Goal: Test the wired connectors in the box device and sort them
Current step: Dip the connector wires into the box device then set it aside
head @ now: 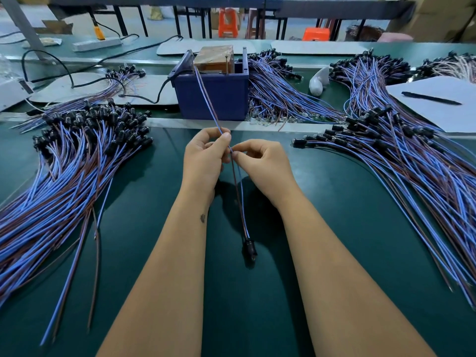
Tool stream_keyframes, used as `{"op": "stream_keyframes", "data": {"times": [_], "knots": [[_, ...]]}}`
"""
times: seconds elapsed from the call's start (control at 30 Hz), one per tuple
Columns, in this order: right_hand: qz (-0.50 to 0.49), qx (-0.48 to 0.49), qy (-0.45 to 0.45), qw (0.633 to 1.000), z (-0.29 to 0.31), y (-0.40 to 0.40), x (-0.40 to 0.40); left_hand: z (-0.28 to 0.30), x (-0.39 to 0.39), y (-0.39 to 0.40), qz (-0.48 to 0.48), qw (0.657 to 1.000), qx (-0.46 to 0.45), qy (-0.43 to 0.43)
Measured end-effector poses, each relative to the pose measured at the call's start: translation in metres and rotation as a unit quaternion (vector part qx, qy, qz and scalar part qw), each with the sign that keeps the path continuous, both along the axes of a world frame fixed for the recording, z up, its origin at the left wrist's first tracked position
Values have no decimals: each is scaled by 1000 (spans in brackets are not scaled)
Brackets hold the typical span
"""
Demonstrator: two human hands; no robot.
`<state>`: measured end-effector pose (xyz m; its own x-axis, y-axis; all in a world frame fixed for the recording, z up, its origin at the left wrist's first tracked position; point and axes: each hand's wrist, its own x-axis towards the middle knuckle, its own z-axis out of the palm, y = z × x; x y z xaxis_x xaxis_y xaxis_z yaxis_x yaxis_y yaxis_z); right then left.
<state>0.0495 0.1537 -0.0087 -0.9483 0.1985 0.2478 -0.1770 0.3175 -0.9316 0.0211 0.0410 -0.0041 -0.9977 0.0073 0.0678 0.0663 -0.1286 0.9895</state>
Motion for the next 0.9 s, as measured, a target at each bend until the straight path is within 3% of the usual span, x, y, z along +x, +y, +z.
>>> {"op": "stream_keyframes", "data": {"times": [0.1,0.27,0.37,0.47,0.53,0.73,0.9], "knots": [[-10,13,-2,1000,1,4,-1,2,2,0,-1,1000,-1,15],[-34,30,-20,999,2,2,-1,7,7,-2,-65,994,78,31],[-52,-68,-9,996,6,0,-2,8,8,-6,-137,983,119,16],[-42,-233,6,972,13,0,0,8,8,-9,-206,976,66,3],[-45,-290,17,956,15,3,1,7,8,-9,-242,968,62,0],[-68,-244,20,967,17,7,4,2,10,-6,-285,958,-20,0],[-33,-195,37,979,30,18,8,2,6,-2,-266,963,-38,-7]]}}
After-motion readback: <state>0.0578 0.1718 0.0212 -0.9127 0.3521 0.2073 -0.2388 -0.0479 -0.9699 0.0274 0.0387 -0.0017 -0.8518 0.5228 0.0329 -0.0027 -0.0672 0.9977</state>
